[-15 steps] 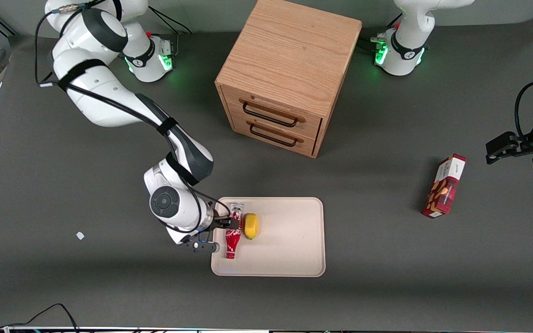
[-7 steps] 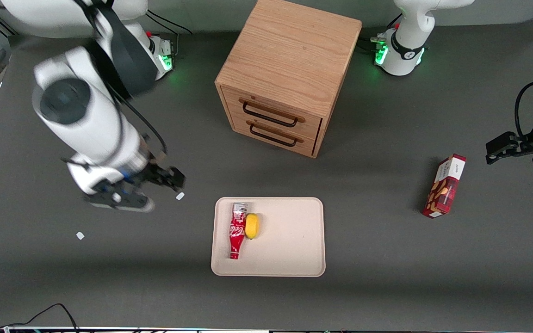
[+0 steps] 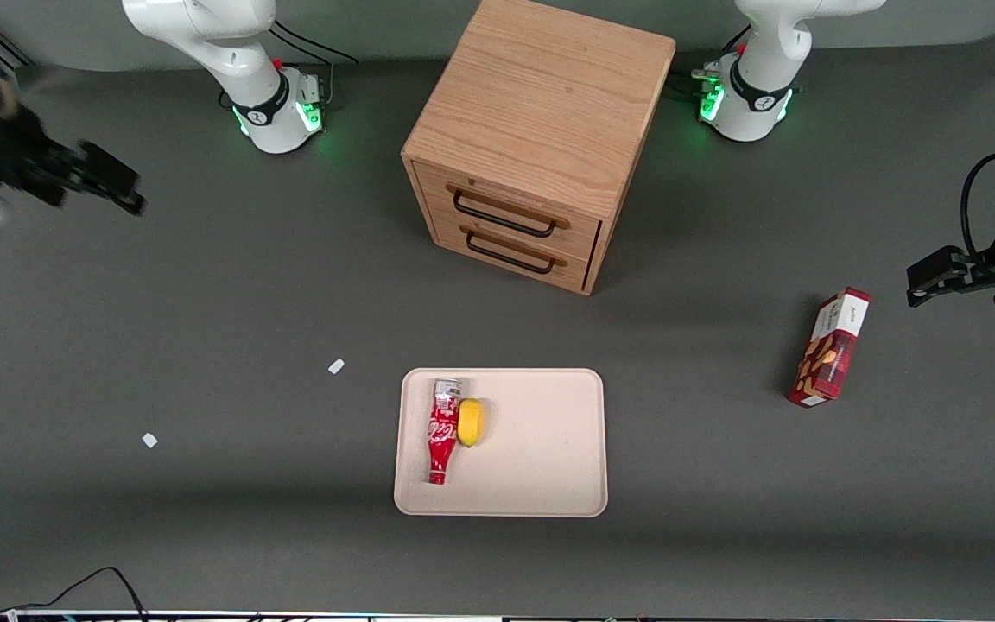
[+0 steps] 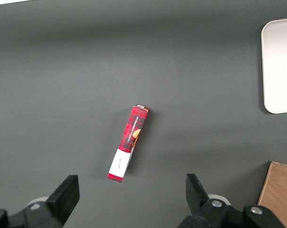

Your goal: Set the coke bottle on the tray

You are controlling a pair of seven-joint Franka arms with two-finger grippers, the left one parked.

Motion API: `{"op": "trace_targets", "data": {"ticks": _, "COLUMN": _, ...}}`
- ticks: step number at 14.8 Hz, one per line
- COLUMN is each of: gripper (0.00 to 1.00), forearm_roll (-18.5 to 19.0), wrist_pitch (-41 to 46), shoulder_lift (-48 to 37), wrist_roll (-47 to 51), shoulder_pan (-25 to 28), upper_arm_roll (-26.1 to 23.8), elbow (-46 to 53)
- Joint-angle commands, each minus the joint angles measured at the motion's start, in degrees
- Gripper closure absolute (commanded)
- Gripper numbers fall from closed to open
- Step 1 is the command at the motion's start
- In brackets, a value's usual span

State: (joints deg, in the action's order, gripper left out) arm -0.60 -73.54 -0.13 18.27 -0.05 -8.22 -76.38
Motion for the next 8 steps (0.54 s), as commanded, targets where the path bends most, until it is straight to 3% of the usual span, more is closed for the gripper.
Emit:
{"op": "trace_targets", "data": {"ticks": 1, "gripper": 0.00, "forearm_roll": -1.43, "wrist_pitch": -7.56, "shoulder_lift": -12.67, "wrist_roll": -1.74, "shoulder_pan": 0.40, "upper_arm_roll": 1.79, "elbow": -19.73}}
{"op": "trace_targets", "data": {"ticks": 3, "gripper": 0.00, "forearm_roll": -2.30, "wrist_pitch": -9.08, "shoulder_lift": -14.28, "wrist_roll": -2.18, "shoulder_pan": 0.66, "upper_arm_roll": 2.59, "elbow": -22.14}}
{"op": "trace_targets", "data": {"ticks": 8, "gripper": 0.00, "forearm_roll": -2.13, "wrist_pitch": -8.12, "shoulder_lift": -8.22, "wrist_roll": -1.48, "shoulder_pan": -0.13, "upper_arm_roll": 3.38, "elbow": -15.30}}
